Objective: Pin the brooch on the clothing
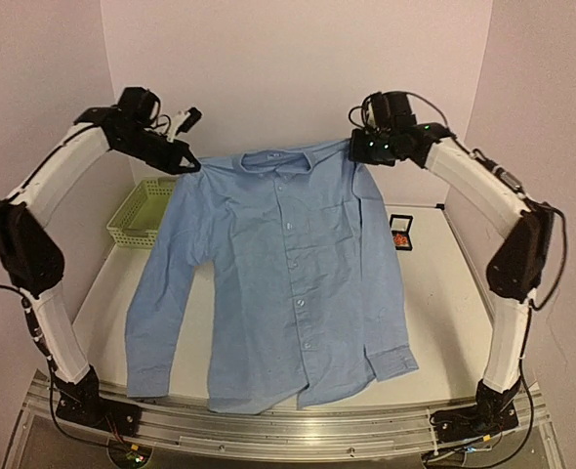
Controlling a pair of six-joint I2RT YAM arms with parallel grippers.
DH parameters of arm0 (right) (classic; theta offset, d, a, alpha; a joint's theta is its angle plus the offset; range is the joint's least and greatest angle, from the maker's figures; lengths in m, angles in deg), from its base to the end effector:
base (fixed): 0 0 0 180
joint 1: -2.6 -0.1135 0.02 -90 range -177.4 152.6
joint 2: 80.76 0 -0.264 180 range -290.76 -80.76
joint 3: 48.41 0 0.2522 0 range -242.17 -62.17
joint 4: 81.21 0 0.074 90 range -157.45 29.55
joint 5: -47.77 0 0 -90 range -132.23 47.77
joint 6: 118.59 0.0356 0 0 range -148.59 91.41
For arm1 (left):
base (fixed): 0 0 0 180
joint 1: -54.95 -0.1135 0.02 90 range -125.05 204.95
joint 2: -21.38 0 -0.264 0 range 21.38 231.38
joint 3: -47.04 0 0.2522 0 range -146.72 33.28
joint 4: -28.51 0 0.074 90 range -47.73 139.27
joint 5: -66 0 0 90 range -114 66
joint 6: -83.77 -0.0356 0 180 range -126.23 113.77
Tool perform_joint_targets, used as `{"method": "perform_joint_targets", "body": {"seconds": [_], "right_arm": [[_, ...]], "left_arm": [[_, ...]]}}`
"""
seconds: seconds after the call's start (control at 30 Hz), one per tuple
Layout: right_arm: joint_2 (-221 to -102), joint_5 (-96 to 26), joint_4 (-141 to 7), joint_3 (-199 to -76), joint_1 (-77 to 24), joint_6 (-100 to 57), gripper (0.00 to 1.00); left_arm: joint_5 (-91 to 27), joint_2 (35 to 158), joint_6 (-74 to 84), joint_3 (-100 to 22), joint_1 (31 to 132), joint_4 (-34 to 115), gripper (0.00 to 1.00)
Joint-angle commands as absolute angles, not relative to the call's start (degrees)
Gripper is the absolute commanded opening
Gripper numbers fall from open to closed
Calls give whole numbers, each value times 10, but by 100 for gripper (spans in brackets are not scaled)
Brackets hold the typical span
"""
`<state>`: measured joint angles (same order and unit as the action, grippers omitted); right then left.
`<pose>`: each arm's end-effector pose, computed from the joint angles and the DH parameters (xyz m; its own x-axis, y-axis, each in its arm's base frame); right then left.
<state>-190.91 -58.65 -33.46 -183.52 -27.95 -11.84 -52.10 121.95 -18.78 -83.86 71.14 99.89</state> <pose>0.3834 0.2146 0.4259 -0.3953 0.0877 -0.9144 -0.1558 0.9746 0.1608 0.3464 -0.1180 0.4312 -0.4880 0.3413 -0.8033 0.7101 0.6904 -0.1381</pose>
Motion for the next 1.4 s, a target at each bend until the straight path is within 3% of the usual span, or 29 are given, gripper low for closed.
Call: {"method": "perform_joint_targets", "body": {"seconds": [0.0,0.2,0.83,1.07,1.13,1.23,1.37], "right_arm": [[-2065,-643,-335,-1933,-239,-109,0],[-2199,-670,-362,-2006,-223,-70,0],[-2250,-683,-530,-1926,-210,-97,1],[-2271,-700,-597,-1928,-207,-88,33],[-2279,-697,-614,-1929,-205,-78,45],[-2287,-681,-635,-1940,-204,-73,50],[-2292,-664,-643,-1971,-202,-75,61]], "left_arm": [[-369,1347,-165,-912,705,956,0],[-377,1465,-132,-950,709,892,0],[-295,1574,-171,-900,728,676,0],[-253,1635,-173,-946,732,639,1],[-246,1655,-170,-966,733,631,13],[-218,1669,-168,-983,733,600,36],[-203,1691,-173,-1037,732,564,52]]}}
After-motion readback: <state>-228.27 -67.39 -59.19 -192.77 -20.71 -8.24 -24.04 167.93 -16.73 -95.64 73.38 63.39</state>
